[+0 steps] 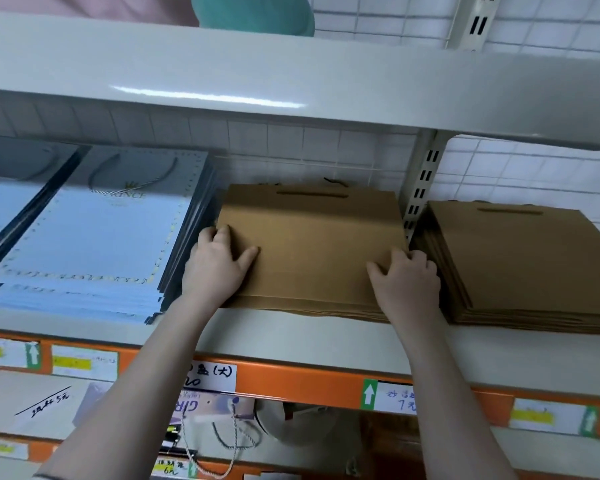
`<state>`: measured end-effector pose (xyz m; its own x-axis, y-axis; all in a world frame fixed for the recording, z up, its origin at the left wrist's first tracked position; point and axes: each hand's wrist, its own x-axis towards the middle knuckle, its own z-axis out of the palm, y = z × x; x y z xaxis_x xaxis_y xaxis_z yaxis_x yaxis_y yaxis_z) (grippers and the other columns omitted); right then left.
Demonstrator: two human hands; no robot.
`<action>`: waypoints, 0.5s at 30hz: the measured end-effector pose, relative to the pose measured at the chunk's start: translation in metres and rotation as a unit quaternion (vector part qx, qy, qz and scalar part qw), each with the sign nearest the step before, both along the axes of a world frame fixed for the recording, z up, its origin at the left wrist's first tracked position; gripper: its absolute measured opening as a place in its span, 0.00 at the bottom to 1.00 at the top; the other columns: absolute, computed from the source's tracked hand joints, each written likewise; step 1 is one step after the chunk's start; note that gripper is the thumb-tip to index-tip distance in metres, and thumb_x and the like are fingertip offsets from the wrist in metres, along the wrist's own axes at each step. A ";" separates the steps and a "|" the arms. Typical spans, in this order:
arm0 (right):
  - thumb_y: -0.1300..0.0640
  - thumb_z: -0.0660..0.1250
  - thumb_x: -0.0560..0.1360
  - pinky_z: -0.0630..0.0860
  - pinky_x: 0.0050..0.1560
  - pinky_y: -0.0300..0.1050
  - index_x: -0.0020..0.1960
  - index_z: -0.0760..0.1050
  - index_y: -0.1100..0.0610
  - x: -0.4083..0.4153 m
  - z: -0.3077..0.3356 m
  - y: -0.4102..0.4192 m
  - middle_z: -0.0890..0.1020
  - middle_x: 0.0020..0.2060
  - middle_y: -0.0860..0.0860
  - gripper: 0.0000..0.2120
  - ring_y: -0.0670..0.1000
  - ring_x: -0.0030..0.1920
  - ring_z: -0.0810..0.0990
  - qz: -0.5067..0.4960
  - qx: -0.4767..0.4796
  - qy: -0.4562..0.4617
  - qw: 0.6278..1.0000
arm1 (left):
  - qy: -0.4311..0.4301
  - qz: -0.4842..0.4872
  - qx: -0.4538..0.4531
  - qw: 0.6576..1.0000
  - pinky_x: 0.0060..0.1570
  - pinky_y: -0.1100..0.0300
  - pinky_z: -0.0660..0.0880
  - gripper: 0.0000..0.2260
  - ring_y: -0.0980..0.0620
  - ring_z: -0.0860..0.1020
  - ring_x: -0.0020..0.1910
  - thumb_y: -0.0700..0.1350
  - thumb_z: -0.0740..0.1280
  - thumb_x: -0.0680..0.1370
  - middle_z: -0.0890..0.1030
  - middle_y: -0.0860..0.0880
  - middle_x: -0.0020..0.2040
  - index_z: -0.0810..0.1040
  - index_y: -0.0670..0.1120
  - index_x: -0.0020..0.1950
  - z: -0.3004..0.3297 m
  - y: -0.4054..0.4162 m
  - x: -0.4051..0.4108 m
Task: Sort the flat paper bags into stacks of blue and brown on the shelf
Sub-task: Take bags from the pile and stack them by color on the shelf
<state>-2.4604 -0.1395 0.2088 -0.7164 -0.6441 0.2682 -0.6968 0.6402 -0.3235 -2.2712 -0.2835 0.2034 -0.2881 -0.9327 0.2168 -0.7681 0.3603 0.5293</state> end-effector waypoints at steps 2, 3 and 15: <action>0.46 0.57 0.80 0.67 0.61 0.51 0.69 0.66 0.59 0.001 0.001 0.002 0.69 0.65 0.60 0.24 0.59 0.64 0.68 -0.001 -0.006 -0.004 1.000 | 0.009 0.001 0.002 1.000 0.65 0.46 0.65 0.31 0.39 0.64 0.70 0.58 0.62 0.77 0.61 0.40 0.73 0.62 0.43 0.74 -0.001 0.000 0.000; 0.46 0.57 0.80 0.66 0.62 0.51 0.70 0.65 0.59 0.002 0.002 0.003 0.69 0.65 0.60 0.24 0.59 0.65 0.67 -0.001 -0.008 -0.005 1.000 | 0.014 0.001 0.000 1.000 0.66 0.46 0.65 0.31 0.39 0.63 0.70 0.58 0.62 0.77 0.61 0.39 0.73 0.62 0.43 0.74 -0.002 0.001 0.000; 0.46 0.58 0.79 0.65 0.64 0.52 0.68 0.68 0.58 0.017 0.003 0.002 0.72 0.63 0.59 0.22 0.58 0.65 0.67 0.019 -0.034 0.028 0.999 | 0.003 0.007 -0.109 0.994 0.68 0.50 0.61 0.28 0.41 0.61 0.71 0.55 0.64 0.77 0.63 0.40 0.72 0.64 0.42 0.72 0.005 0.021 0.003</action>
<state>-2.4429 -0.1375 0.2114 -0.6740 -0.6499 0.3512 -0.7388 0.5909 -0.3241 -2.2686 -0.2626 0.2088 -0.2734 -0.8677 0.4152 -0.7710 0.4557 0.4447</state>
